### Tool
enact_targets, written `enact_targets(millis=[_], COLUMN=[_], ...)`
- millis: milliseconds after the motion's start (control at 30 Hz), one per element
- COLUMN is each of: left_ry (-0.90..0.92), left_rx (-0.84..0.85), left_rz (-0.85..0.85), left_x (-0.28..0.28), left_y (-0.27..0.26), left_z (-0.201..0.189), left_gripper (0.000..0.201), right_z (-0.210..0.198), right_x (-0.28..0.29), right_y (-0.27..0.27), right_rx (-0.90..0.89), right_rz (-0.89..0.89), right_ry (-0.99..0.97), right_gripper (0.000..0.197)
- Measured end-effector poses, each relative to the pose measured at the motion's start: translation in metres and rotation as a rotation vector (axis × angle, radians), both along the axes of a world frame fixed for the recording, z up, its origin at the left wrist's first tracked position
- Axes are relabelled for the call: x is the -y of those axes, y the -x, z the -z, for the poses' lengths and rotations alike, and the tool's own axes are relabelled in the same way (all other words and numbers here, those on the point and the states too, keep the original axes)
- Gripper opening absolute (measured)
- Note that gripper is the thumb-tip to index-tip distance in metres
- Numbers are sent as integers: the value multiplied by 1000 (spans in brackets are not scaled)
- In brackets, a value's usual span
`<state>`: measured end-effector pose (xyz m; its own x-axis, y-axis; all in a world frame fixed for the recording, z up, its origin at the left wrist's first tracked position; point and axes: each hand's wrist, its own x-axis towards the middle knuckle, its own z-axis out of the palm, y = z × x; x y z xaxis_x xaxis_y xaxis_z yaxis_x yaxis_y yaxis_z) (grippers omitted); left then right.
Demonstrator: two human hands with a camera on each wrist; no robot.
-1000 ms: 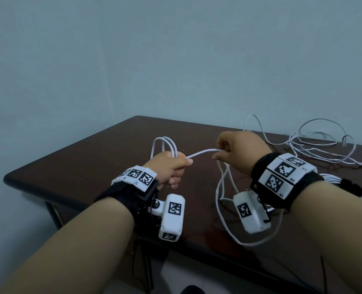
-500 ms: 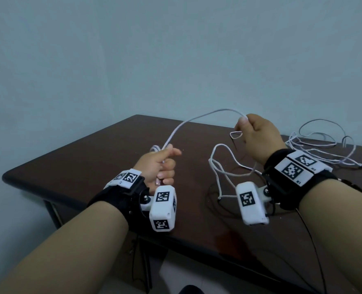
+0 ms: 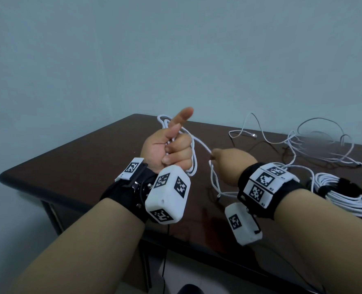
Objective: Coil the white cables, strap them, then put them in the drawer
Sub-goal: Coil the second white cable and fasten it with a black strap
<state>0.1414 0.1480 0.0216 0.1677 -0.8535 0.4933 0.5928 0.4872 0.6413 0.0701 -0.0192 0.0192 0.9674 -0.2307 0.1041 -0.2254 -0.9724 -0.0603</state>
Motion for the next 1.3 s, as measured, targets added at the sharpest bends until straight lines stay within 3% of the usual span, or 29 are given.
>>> enact_targets(millis=[67, 167, 267, 467, 533, 633, 700, 900, 967, 1067, 1100, 1200, 1300], left_ry=[50, 10, -55, -271, -346, -492, -601, -812, -810, -783, -778, -738, -637], left_rx=[-71, -200, -235, -116, -108, -40, 64, 364, 443, 419, 430, 427, 313], left_rz=[-96, -489, -778, -1001, -997, -957, -923, -646, -601, -437, -383, -324, -331], left_x=[3, 5, 9, 15, 12, 8, 7, 8, 10, 10, 9, 7, 7], left_y=[1, 2, 0, -9, -14, -18, -16, 1, 6, 8, 9, 13, 12], left_z=[-6, -13, -13, 5, 13, 21, 25, 25, 27, 29, 31, 34, 35], left_gripper=[35, 32, 29, 31, 32, 34, 34, 29, 40, 72, 70, 33, 29], right_z=[3, 3, 2, -3, -4, -7, -10, -20, -20, -18, -18, -16, -11], right_x=[-5, -13, -20, -27, -24, -16, -13, -4, -4, -2, 0, 5, 8], right_y=[1, 4, 10, 19, 22, 24, 24, 17, 15, 12, 11, 10, 12], right_rx=[-100, -224, -204, -88, -75, -18, 28, 297, 352, 503, 551, 573, 557], right_rz=[-64, -142, -212, -314, -319, -290, -276, -270, -280, -219, -189, -131, -109], right_ry=[14, 7, -17, -98, -192, -305, -344, -428, -486, -596, -648, -779, -860], right_gripper=[24, 23, 17, 14, 4, 15, 12, 17, 20, 27, 29, 29, 28])
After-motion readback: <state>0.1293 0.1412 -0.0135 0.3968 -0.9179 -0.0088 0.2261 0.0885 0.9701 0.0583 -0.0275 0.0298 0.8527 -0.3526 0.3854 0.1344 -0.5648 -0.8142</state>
